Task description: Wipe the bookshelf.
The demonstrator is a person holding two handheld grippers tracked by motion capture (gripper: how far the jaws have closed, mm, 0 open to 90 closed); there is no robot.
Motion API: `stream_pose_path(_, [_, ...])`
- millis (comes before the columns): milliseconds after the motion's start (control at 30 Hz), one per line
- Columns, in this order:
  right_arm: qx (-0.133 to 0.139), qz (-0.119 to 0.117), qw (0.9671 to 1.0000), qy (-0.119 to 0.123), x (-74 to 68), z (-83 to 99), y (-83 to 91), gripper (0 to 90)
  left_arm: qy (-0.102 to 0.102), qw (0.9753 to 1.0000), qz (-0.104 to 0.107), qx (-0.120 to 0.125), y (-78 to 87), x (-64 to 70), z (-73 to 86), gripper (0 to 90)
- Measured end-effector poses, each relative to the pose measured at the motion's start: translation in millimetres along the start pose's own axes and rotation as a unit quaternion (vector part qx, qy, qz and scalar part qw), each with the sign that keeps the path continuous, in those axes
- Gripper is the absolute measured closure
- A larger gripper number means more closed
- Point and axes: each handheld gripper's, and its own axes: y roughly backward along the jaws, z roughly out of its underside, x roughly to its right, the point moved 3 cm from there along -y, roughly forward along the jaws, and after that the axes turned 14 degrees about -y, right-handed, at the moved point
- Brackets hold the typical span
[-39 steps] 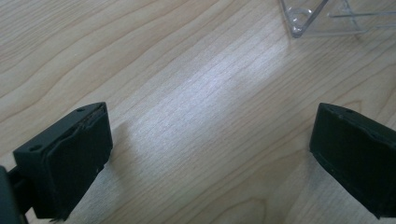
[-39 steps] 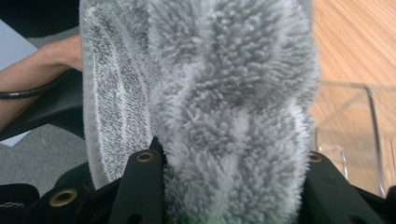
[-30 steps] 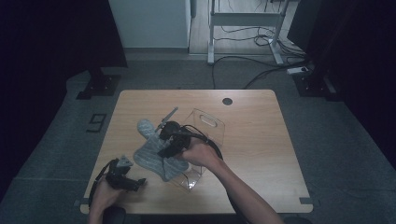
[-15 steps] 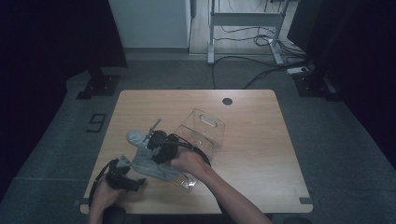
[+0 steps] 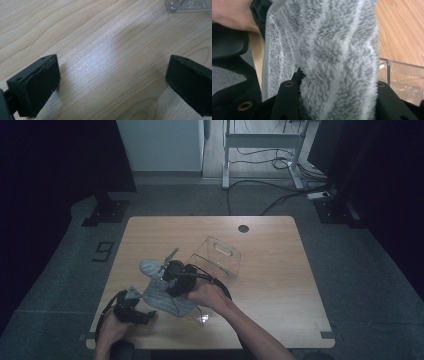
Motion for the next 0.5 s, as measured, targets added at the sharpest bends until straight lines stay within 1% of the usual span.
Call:
stream_pose_path(200, [0.001, 0.0, 1.0, 0.006, 1.2, 10.6, 6.5, 59.1, 0.0, 1.0, -0.001, -0.001, 0.0, 0.0, -0.1, 0.0])
stream_pose_path(333, [0.002, -0.006, 1.0, 0.0, 3.2, 20.1, 11.1, 59.1, -0.001, 1.0, 0.001, -0.002, 0.2, -0.1, -0.1, 0.0])
stream_pose_path(500, [0.006, -0.009, 0.9999, 0.004, 4.3, 32.2, 17.2, 59.2, -0.001, 1.0, 0.0, -0.002, 0.2, -0.3, -0.2, 0.0])
